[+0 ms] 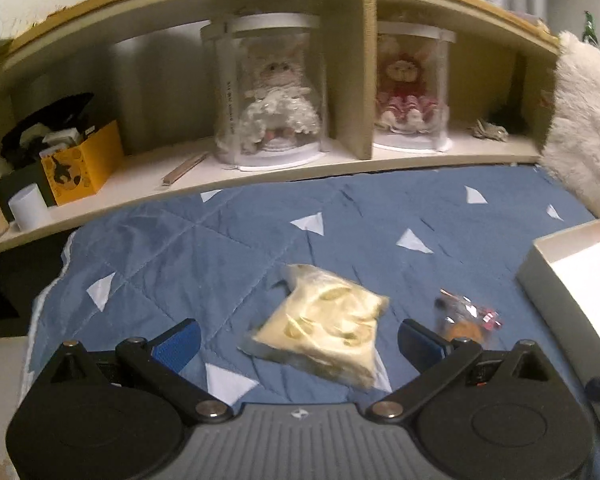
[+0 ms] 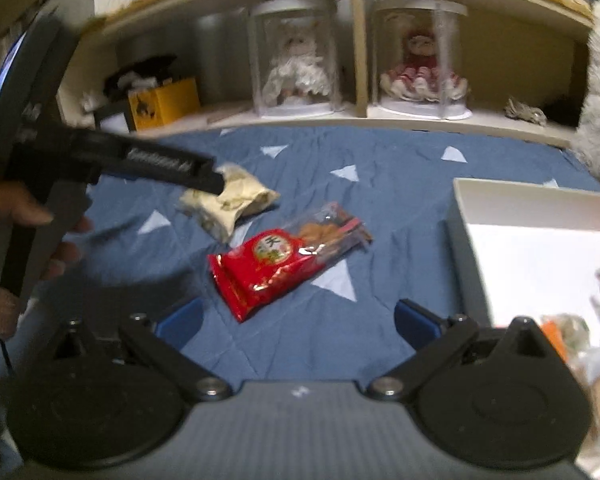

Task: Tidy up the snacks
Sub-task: 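Reach the right tool to the red pastry pack while the left tool reaches the cream pack, then close the right tool on the red pastry pack while the left tool grasps the cream pack, then carry the red pack with the right tool while the left tool carries the cream pack to the tray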

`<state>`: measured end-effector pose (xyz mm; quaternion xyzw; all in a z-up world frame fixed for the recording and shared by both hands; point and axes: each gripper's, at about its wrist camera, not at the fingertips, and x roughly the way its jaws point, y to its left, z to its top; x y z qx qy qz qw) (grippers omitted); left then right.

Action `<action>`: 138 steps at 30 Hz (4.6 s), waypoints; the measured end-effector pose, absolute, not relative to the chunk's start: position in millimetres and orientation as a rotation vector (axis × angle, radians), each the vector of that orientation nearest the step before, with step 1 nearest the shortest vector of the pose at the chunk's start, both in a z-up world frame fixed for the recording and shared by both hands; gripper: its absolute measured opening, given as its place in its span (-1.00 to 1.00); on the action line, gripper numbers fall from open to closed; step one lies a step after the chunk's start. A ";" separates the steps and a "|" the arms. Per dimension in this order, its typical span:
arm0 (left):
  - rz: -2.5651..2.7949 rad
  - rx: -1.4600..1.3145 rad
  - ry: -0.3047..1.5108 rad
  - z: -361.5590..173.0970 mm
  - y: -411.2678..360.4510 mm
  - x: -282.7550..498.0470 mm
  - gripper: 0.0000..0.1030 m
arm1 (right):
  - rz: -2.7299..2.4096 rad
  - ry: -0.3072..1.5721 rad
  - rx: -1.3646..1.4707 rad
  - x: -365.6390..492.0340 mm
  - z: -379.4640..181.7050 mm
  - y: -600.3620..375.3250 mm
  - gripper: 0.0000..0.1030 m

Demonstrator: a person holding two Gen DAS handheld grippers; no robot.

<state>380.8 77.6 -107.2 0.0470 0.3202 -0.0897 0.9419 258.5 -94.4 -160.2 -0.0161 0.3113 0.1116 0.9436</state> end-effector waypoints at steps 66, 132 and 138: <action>-0.252 0.048 0.744 -147.2 41.0 424.6 0.43 | 0.141 0.892 0.197 276.1 -170.6 -116.1 0.40; -0.413 -0.164 0.699 -66.6 -123.3 330.9 0.10 | 0.222 0.701 0.273 336.7 -130.7 -341.4 -0.16; -0.428 -0.182 0.754 -91.6 -139.7 353.1 0.10 | 0.226 0.761 0.309 364.9 -157.4 -339.8 -0.16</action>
